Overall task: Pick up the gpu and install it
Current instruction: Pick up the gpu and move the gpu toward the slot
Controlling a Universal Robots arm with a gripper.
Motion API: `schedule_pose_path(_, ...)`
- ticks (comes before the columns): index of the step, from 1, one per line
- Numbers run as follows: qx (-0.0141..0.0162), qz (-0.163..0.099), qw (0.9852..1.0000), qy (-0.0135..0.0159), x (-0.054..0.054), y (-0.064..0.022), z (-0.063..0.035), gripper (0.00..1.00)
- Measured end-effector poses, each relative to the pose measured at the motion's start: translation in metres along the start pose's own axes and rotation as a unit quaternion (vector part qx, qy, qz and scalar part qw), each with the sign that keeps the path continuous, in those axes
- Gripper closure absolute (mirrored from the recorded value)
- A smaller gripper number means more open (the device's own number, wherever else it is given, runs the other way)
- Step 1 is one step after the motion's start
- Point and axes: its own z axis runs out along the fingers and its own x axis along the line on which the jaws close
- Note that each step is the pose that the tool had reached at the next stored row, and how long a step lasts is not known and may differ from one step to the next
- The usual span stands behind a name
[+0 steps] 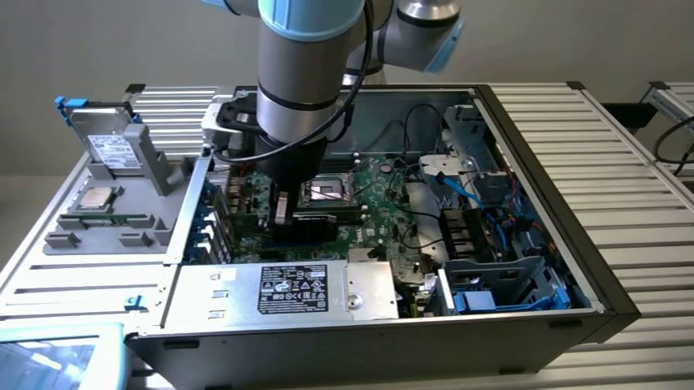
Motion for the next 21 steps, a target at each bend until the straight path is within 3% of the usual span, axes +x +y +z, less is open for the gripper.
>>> schedule_pose_path(13,-0.0001,0.001,1.0,-0.0003,0.0002,-0.0008,0.0048,0.72)
schedule_pose_path(17,-0.0001,0.001,1.0,-0.0003,-0.0002,0.0008,-0.0039,0.72)
schedule_pose_path(21,-0.0001,0.001,1.0,-0.0003,-0.0002,0.001,-0.0049,0.72)
